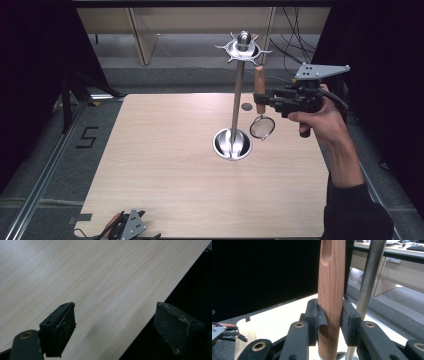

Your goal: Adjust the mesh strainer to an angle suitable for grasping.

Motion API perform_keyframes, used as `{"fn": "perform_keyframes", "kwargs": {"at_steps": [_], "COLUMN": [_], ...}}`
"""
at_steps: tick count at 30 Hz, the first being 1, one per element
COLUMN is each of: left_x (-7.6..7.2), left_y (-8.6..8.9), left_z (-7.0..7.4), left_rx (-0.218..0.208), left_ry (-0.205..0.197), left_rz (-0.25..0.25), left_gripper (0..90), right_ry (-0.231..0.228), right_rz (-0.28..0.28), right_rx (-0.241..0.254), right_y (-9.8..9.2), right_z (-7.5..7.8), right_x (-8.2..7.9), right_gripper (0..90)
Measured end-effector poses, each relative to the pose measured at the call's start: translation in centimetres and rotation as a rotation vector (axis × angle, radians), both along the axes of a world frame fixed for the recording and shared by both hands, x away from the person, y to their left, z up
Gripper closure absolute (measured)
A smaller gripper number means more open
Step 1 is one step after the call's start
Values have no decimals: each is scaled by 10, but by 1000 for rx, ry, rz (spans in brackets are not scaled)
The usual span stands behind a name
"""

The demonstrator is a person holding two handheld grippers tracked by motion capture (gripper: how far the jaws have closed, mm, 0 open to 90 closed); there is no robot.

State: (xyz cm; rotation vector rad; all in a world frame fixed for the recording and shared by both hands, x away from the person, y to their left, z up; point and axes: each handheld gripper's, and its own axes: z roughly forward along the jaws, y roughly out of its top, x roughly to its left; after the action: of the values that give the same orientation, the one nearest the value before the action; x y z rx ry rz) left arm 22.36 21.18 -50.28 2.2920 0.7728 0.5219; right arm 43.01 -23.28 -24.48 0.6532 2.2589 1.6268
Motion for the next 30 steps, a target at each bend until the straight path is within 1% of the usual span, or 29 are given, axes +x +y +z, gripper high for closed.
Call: {"fn": "perform_keyframes", "kwargs": {"at_steps": [1,2,3,4,5,6,7,8,9,11,12,14,15,16,17,19,20,21,22,23,25,26,27,28,30], "left_x": [-1,-1,-1,0,0,0,0,0,-1,-1,0,0,-1,-1,-1,-1,0,-1,-1,-1,-1,-1,-1,-1,-1], "left_y": [-1,0,0,0,0,0,0,0,-1,-2,-1,-1,-1,-1,-1,-1,-1,-1,-1,-1,-1,-1,-1,-1,-1], "left_z": [0,1,1,1,0,1,1,0,-1,-2,-1,-1,-1,-1,-1,-1,-1,-1,0,0,0,0,0,0,0], "left_rx": [-5,16,8,11,14,16,16,7,-8,-9,0,1,-7,-10,-9,-14,1,-13,2,2,-2,-3,8,3,9], "left_ry": [10,9,15,6,5,5,7,5,7,7,8,6,3,3,7,5,3,4,6,7,12,24,23,21,18], "left_rz": [12,8,2,-3,-1,-2,-4,-4,6,6,-1,-1,5,5,2,8,-3,8,4,1,3,4,3,7,3], "left_gripper": [167,166,167,166,167,166,166,166,166,166,166,166,166,166,166,166,166,166,166,166,166,166,166,166,166], "right_ry": [9,8,-4,10,2,16,11,24,5,29,13,16,22,41,33,48,54,60,68,58,59,76,76,66,67], "right_rz": [-14,-5,-2,-9,-6,-12,-15,-23,-23,-22,-27,-35,-43,-39,-37,-41,-41,-39,-43,-40,-46,-39,-38,-33,-42], "right_rx": [14,16,12,19,17,12,5,8,2,15,5,-1,0,8,2,6,5,5,5,6,9,11,11,9,-1], "right_y": [1,1,0,1,1,1,1,2,1,2,2,4,4,4,4,5,6,6,7,8,9,9,9,9,10], "right_z": [0,1,3,3,4,5,5,6,7,7,7,6,6,5,5,4,3,2,2,1,0,1,1,0,0], "right_x": [0,3,5,5,7,8,9,10,12,14,16,20,20,21,24,27,27,28,29,32,32,32,32,33,32], "right_gripper": [715,715,715,715,715,715,715,715,715,715,715,715,715,714,715,714,714,714,714,713,713,713,713,713,712]}}
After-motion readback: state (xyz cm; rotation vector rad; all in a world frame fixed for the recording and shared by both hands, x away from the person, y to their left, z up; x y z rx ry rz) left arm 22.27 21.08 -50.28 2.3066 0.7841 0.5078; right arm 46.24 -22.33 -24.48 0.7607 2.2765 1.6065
